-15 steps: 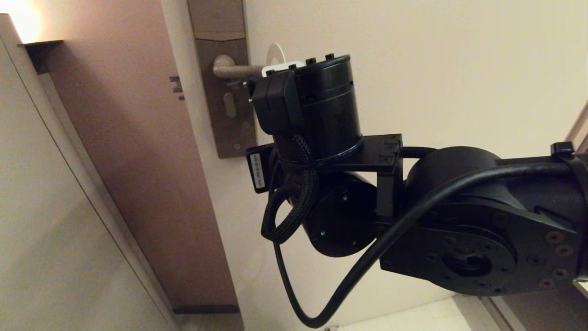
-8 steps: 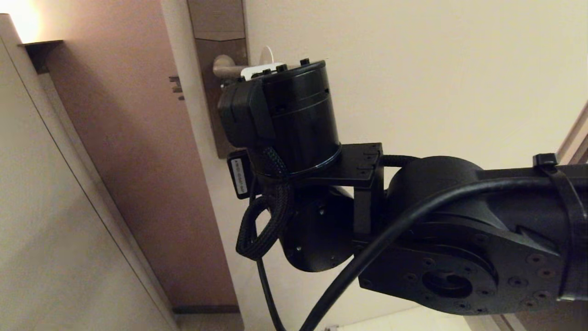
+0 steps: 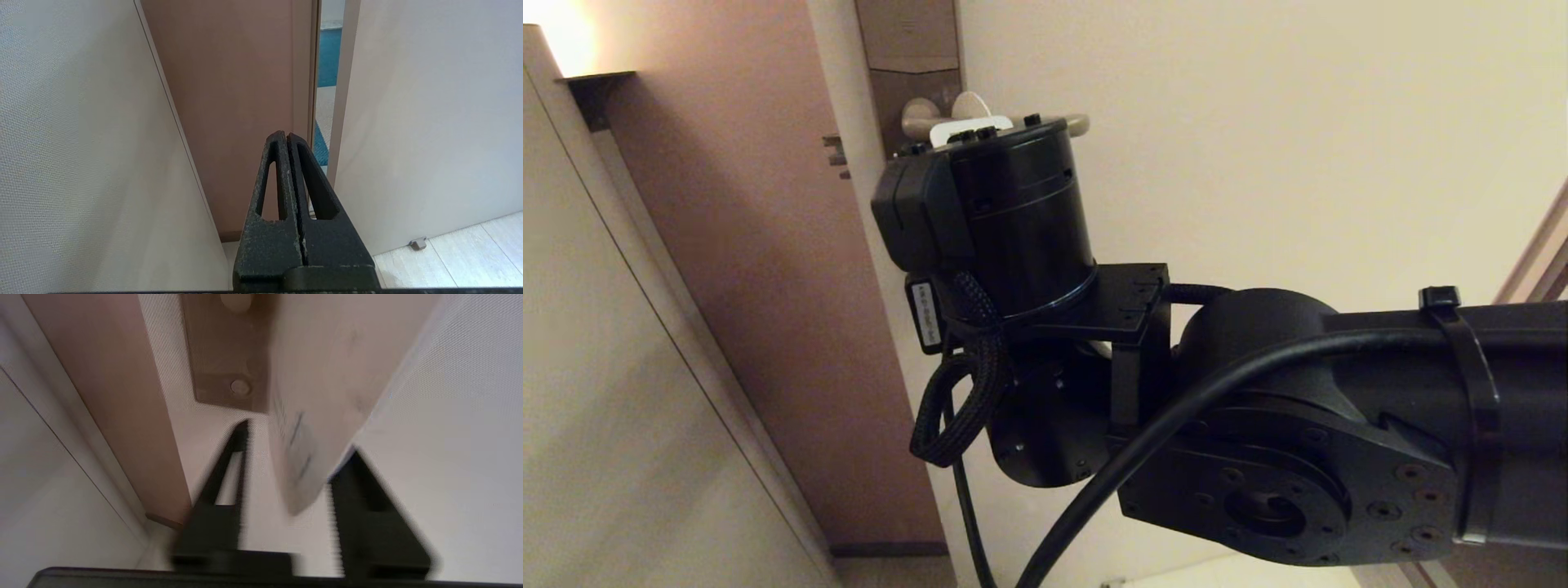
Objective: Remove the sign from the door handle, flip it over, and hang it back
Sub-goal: Hang the sign back with the other side facing out
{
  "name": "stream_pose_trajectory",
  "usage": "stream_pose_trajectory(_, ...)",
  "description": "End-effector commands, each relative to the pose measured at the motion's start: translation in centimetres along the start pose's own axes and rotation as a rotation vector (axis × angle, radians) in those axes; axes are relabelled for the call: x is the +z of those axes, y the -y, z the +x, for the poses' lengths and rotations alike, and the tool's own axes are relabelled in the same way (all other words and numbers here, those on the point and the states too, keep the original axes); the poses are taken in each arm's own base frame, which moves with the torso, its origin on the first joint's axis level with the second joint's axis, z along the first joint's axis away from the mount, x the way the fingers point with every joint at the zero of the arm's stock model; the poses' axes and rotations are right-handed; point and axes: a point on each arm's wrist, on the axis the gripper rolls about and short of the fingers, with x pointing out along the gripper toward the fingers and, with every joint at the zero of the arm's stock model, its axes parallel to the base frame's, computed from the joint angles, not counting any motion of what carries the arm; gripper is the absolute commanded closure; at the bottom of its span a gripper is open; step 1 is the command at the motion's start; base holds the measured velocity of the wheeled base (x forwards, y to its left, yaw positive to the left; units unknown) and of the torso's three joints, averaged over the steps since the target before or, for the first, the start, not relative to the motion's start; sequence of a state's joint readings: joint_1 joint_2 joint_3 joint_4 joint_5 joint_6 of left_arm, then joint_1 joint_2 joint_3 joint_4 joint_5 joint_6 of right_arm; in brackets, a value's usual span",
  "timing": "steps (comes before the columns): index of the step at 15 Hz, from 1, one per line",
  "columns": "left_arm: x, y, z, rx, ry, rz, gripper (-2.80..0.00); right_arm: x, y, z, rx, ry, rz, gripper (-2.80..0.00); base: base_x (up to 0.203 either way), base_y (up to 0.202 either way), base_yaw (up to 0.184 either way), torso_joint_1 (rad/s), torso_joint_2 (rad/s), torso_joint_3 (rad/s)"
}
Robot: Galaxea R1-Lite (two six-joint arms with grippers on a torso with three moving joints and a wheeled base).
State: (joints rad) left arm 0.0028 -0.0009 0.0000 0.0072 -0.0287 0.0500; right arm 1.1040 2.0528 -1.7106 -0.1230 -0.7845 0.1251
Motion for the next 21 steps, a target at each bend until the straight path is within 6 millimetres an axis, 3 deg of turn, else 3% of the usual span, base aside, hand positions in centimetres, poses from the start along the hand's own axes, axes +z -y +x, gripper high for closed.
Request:
stream_pose_trajectory(1, 0.0, 0.0, 0.0, 0.0, 0.0, 0.001, 0.0, -0.1, -0.1, 0.1, -0.004, -0.001, -0.001, -2.8, 0.0, 0.0, 0.0, 0.0, 0.0, 0.0)
stream_pose_trajectory(11, 0.0, 0.0, 0.0, 0.0, -0.001, 0.001, 0.0, 1.4, 1.5, -1.7, 0.003, 0.015, 0.012, -2.8, 0.0, 0.0, 0.0, 0.0, 0.0, 0.0)
stream_pose_trajectory(21, 0.0, 0.0, 0.0, 0.0, -0.001, 0.001, 0.0, 1.3, 4.2, -4.3, 0.002, -0.007, -0.004, -2.8, 0.0, 0.0, 0.0, 0.0, 0.0, 0.0)
